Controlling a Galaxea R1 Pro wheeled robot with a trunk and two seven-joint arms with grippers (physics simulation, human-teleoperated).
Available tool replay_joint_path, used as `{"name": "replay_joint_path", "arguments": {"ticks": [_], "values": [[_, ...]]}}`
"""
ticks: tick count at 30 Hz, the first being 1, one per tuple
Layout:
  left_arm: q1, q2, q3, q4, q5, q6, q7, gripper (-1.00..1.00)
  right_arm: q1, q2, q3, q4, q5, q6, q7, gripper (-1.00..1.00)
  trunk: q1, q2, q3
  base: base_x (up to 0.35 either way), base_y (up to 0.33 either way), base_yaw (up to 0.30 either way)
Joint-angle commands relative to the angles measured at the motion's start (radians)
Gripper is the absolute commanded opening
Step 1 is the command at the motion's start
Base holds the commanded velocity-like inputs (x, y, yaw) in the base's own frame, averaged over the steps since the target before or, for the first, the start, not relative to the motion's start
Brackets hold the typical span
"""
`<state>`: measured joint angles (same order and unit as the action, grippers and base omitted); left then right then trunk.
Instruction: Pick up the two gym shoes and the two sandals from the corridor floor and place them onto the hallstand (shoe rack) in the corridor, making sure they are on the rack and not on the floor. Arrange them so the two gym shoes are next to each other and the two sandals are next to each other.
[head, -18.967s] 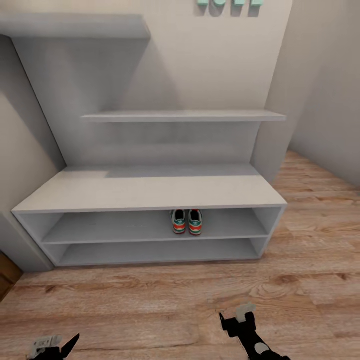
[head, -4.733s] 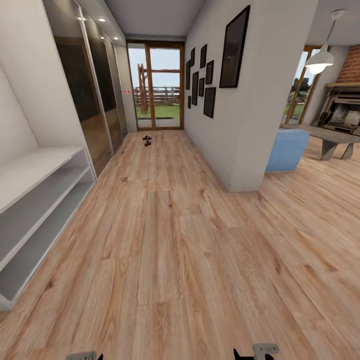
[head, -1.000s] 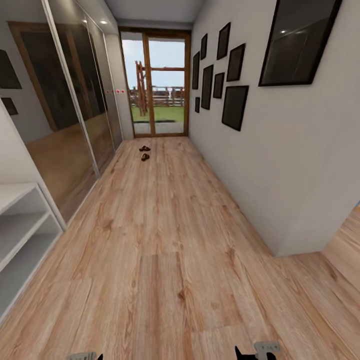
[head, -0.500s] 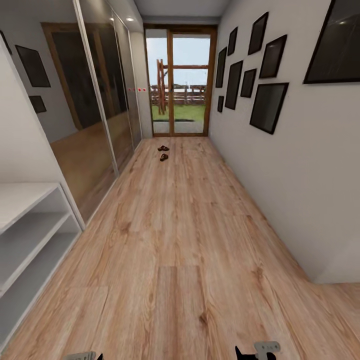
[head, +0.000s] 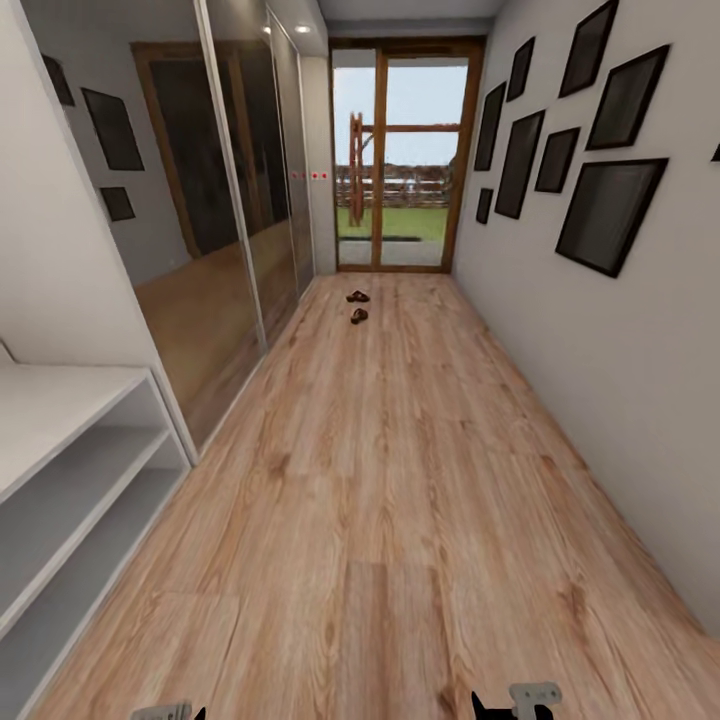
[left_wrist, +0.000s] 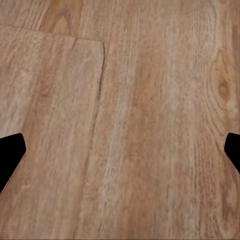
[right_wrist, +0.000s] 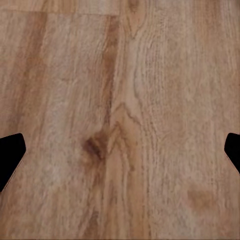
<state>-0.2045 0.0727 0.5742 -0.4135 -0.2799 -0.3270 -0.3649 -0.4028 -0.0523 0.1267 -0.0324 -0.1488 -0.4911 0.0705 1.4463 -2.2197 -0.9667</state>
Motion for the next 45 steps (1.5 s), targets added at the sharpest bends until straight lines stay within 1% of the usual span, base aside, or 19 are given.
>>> {"name": "replay_joint_path", "arguments": {"ticks": [1, 12, 45], "values": [[-0.001, -0.001, 0.009, 0.001, -0.009, -0.004, -0.006, 1.00, -0.001, -0.001, 0.007, 0.001, -0.011, -0.004, 0.006, 1.00, 0.000, 0.000, -0.001, 0.322, 0.009, 0.021], [-0.001, -0.001, 0.009, 0.000, -0.009, -0.006, -0.006, 1.00, -0.001, -0.012, 0.007, 0.000, -0.011, -0.004, 0.008, 1.00, 0.000, 0.000, -0.001, 0.322, 0.002, 0.005], [-0.001, -0.001, 0.009, 0.001, -0.009, -0.006, -0.007, 1.00, -0.001, -0.012, 0.007, 0.001, -0.011, -0.003, 0.006, 1.00, 0.000, 0.000, -0.001, 0.331, 0.000, 0.000]]}}
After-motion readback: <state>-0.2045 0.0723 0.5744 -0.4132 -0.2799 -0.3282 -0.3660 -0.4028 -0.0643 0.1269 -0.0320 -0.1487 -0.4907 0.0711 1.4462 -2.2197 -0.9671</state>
